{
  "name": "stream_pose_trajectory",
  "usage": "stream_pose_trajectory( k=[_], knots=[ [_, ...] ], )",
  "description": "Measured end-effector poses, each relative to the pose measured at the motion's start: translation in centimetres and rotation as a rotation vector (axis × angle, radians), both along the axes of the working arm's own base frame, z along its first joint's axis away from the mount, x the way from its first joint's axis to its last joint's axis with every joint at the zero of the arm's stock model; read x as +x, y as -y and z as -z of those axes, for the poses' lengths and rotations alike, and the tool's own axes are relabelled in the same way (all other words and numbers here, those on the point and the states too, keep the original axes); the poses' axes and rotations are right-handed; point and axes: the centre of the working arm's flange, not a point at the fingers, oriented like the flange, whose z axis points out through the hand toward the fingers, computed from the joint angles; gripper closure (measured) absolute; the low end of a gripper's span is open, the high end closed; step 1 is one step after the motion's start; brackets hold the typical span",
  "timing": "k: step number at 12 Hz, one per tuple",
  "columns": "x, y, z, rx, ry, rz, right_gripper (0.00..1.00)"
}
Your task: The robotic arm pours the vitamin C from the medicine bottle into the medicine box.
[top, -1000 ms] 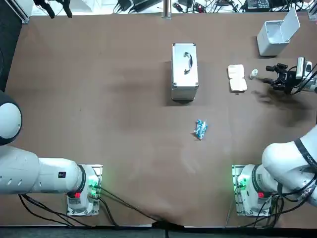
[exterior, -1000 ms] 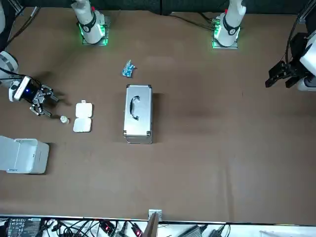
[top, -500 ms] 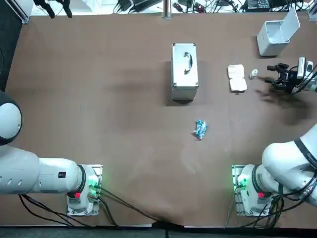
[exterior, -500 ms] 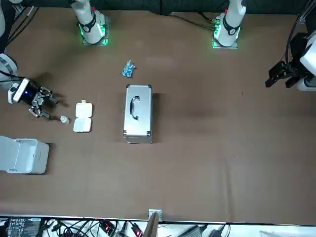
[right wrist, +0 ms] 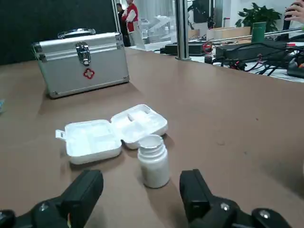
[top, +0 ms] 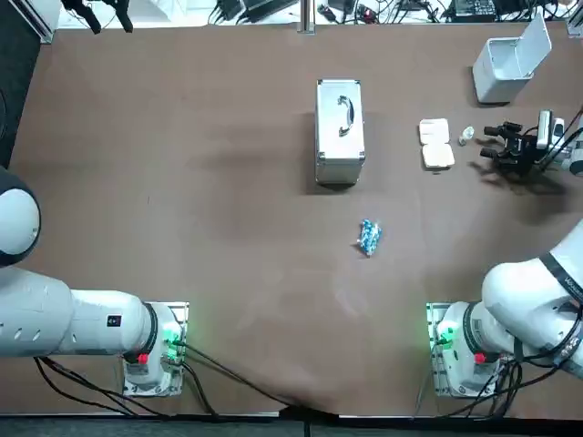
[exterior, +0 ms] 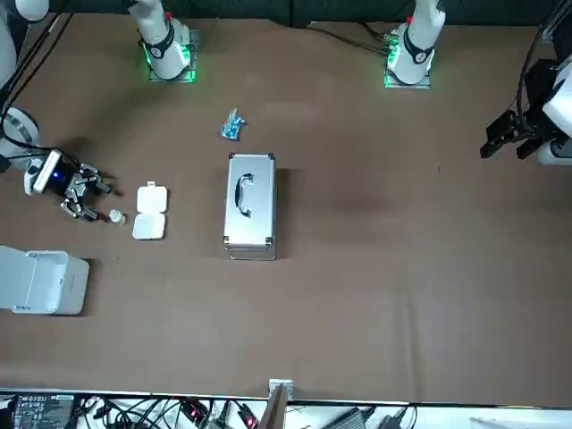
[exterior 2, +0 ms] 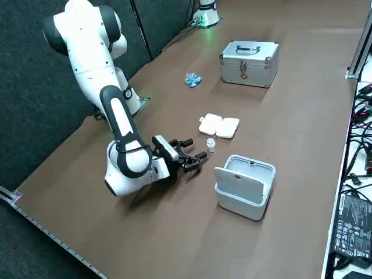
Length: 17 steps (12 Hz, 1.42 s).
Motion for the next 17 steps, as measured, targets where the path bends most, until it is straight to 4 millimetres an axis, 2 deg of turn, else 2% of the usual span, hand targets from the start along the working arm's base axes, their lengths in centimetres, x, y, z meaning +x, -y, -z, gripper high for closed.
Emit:
stream_pose_trajectory(
  k=[5,11,17],
  knots=[
    [1.5,-0.8,0.0,-0.005,0.019,-0.033,0.00],
    [1.5,-0.9,0.0,-0.012,0.057,-0.049,0.00],
    [1.4,-1.6,1.3,-0.004,0.058,-0.059,0.01]
  ],
)
